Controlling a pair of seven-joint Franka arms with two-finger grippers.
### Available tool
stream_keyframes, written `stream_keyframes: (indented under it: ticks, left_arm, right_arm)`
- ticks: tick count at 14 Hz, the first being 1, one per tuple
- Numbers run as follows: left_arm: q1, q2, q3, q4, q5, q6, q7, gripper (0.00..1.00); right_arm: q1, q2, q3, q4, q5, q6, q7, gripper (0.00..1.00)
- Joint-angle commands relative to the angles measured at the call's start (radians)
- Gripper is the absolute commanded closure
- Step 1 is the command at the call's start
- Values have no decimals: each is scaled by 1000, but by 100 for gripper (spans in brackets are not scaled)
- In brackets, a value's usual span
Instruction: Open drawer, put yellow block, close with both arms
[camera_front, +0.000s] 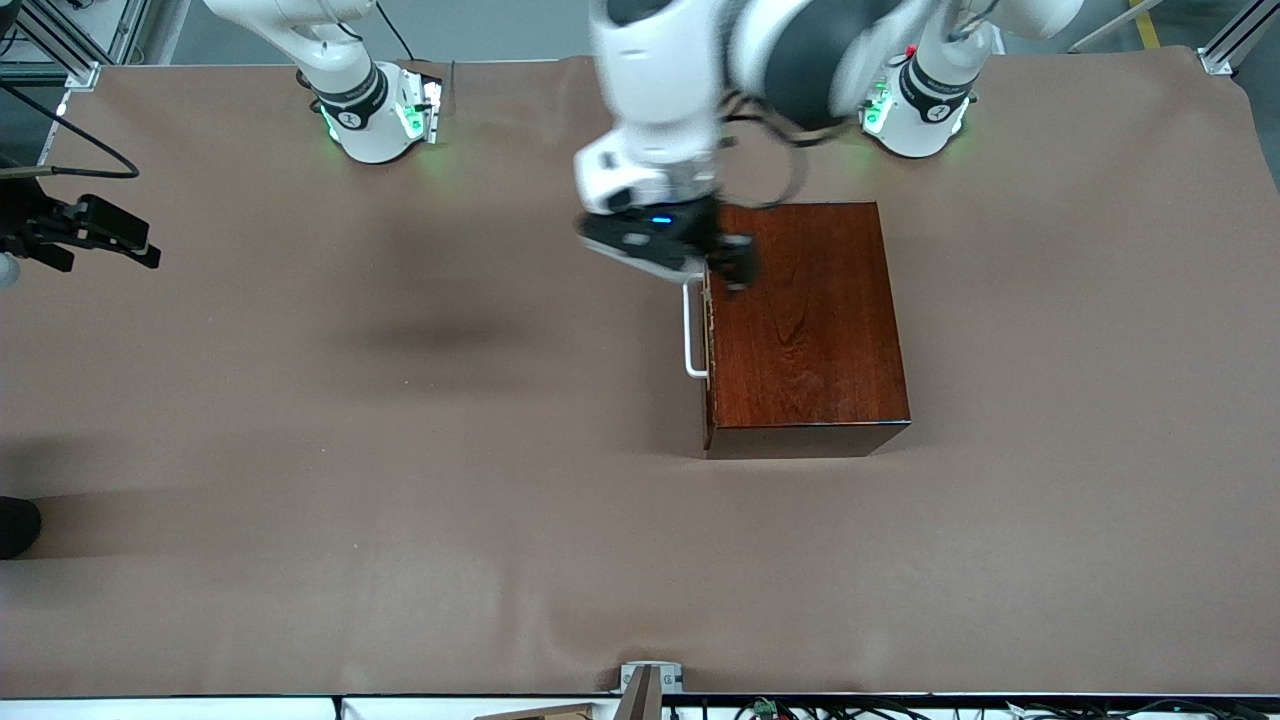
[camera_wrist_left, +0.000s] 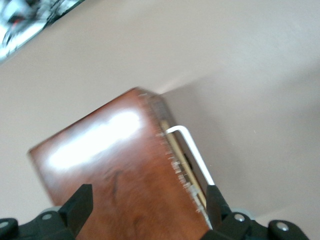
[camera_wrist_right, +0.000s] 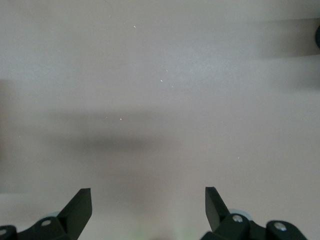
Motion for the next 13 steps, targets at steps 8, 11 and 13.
stream_keyframes:
  ticks: [8,11,13]
  left_arm:
    - [508,-207,-4,-85,-197,-210,-7,0]
    - [559,-277,12,-167,-197,-195,54,0]
    - [568,-322,63,-239,-206,-136,142,0]
  right_arm:
    - [-11,-1,4,22,-14,-16,64,0]
    - [-9,1,4,22,-12,-18,64,0]
    - [-8,4,6,22,-12,-16,64,0]
